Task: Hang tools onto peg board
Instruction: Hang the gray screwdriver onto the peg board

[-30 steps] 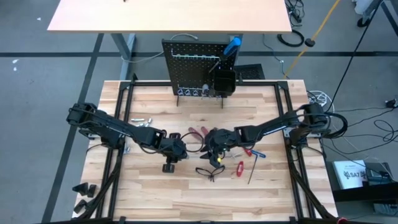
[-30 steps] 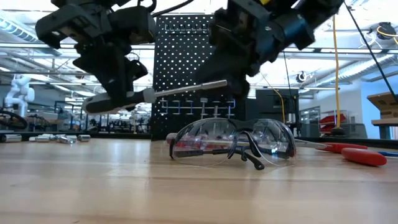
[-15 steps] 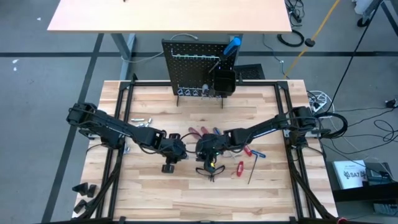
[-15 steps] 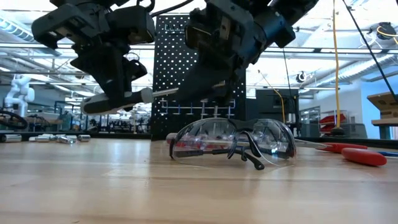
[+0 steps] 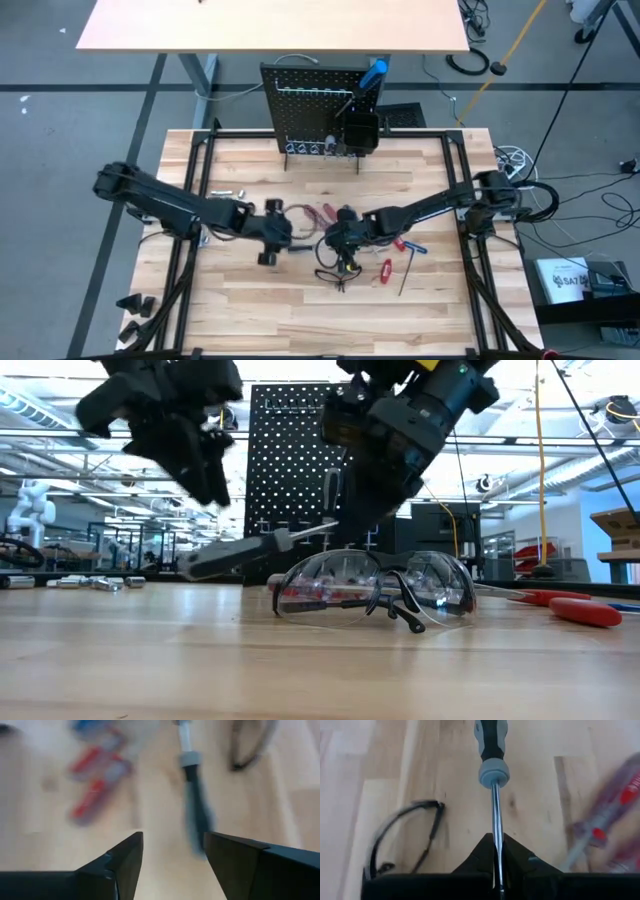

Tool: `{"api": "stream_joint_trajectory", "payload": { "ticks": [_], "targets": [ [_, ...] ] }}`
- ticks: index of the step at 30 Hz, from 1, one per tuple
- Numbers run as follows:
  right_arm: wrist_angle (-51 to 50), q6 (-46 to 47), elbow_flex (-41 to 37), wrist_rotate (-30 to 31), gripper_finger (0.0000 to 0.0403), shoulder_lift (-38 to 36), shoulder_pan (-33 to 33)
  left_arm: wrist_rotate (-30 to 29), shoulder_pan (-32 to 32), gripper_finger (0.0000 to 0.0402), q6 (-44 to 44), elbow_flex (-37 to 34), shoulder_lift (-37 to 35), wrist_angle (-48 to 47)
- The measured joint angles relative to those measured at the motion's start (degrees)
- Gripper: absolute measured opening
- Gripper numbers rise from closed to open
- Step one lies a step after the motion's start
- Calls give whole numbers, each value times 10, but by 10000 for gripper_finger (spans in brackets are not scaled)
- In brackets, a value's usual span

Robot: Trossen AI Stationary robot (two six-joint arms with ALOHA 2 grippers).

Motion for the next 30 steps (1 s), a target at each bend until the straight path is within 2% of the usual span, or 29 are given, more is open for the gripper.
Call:
{"api": "stream_joint_trajectory", "payload": {
  "ticks": [3, 6, 11, 14, 18, 20, 22, 26, 30],
  "targets": [
    [-3, -9, -12, 34, 6, -26, 9, -37, 0, 217, -5, -39, -75, 24],
    [31, -17, -46, 44, 6, -70, 12, -34, 0, 217, -5, -93, -156, 120],
    [210, -27, -159, 38, 6, -152, -5, 9, 0, 218, 46, -205, -253, 403],
    [358, -22, -236, 3, 6, -193, -16, 14, 0, 218, 83, -272, -278, 587],
    [608, -21, -314, -59, 6, -211, -15, 45, 4, 218, 109, -350, -265, 831],
    [707, -14, -331, -65, 6, -205, -13, 76, 11, 218, 102, -370, -244, 892],
    [763, -6, -330, -63, 6, -191, -12, 89, 19, 218, 86, -370, -215, 921],
    [786, -5, -292, -62, 6, -165, -12, 105, 35, 218, 68, -333, -140, 957],
    [731, -6, -239, -63, 6, -144, -19, 140, 40, 218, 69, -271, -72, 969]
  ]
}}
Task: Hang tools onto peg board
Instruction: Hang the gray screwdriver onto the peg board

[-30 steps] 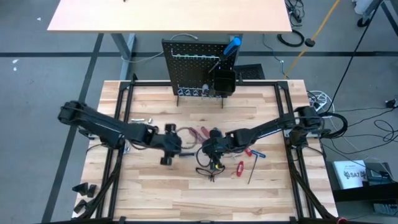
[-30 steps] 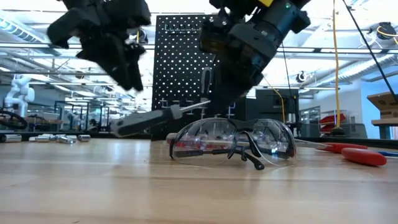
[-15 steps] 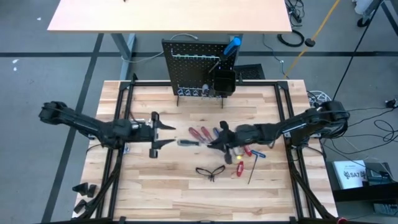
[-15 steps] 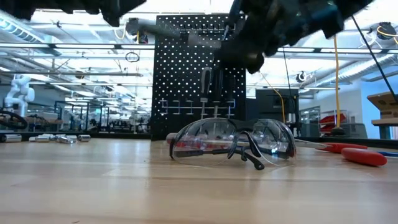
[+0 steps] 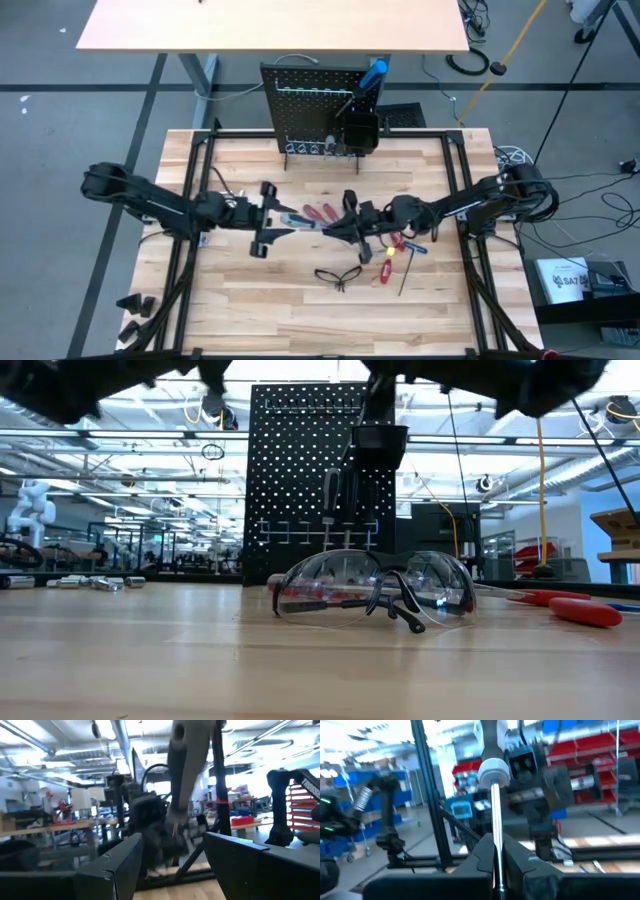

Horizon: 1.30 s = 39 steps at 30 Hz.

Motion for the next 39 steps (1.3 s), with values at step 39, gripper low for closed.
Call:
{"api": "stream_joint_trajectory", "payload": {
  "ticks": [39],
  "targets": [
    [-242, -110, 40, 248, 115, -39, -2, -79, 45, 82, 34, 65, -4, -143]
  ]
}}
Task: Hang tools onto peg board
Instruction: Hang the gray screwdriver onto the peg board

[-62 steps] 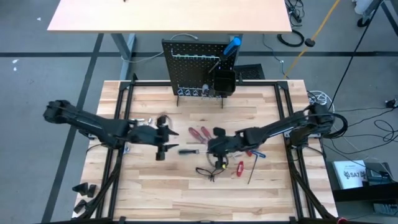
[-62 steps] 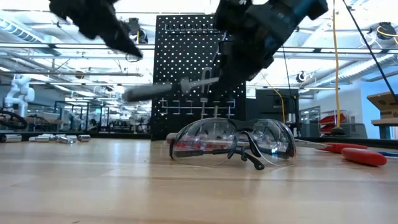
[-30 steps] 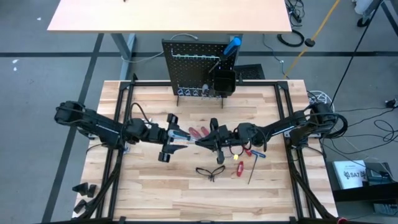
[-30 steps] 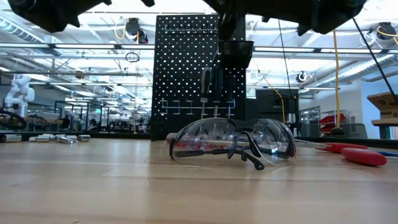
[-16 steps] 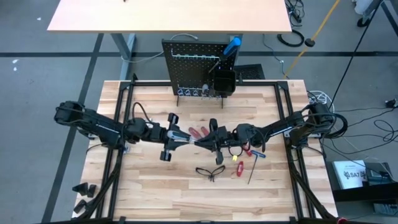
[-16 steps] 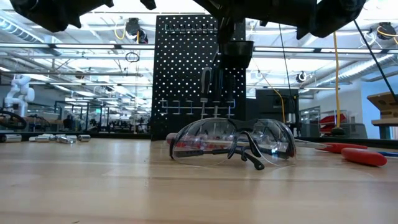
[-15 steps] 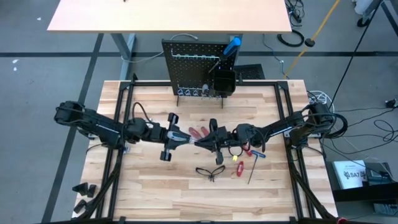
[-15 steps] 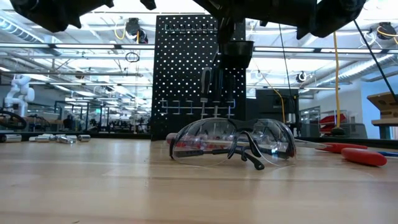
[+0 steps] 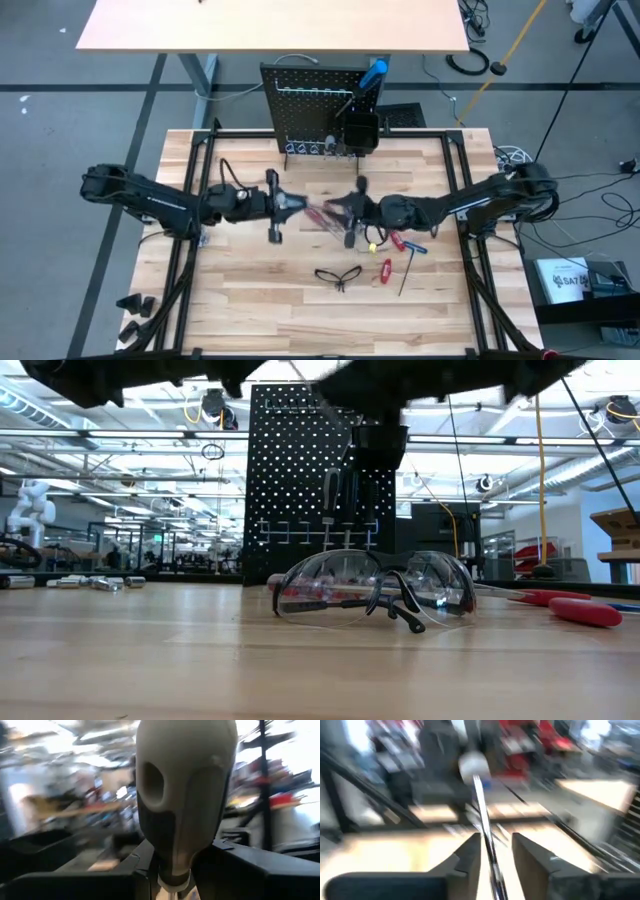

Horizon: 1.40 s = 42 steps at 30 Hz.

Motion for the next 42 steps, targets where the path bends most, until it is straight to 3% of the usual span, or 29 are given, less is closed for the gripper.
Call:
{"api": "stream_joint_trajectory", "payload": {
  "ticks": [4, 9, 13, 20, 36, 42],
  "targets": [
    [-216, 21, 0, 89, 154, -74, -1, -106, 46, 82, 23, 3, -26, -71],
    [-356, 48, 0, 116, 175, -116, -9, -122, 144, 82, 25, 56, -20, -189],
    [-371, 44, 0, 115, 176, -113, -22, -82, 215, 82, 8, 122, 7, -272],
    [-370, 0, 0, 114, 172, -109, -54, -28, 269, 82, -19, 174, 56, -300],
    [-371, -27, 0, 108, 171, -109, -117, -22, 282, 82, -6, 174, 92, -274],
    [-371, -26, 0, 43, 171, -108, -131, -19, 283, 82, -9, 174, 92, -278]
  ]
}}
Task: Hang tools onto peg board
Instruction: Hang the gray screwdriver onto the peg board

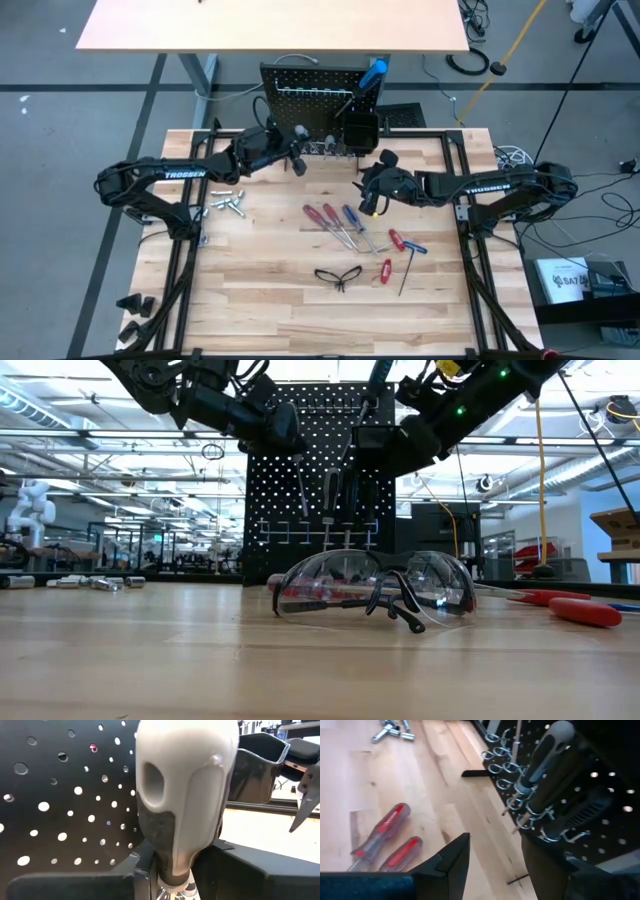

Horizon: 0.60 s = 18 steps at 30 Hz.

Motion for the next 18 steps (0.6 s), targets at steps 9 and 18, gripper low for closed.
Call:
{"api": "stream_joint_trajectory", "payload": {
  "ticks": [9, 18],
  "targets": [
    [0, 11, 0, -8, 171, 0, -8, 1, 0, 82, 0, 0, 0, -13],
    [0, 15, 0, -8, 171, 0, -8, 1, 0, 82, 0, 0, 9, -8]
  ]
}}
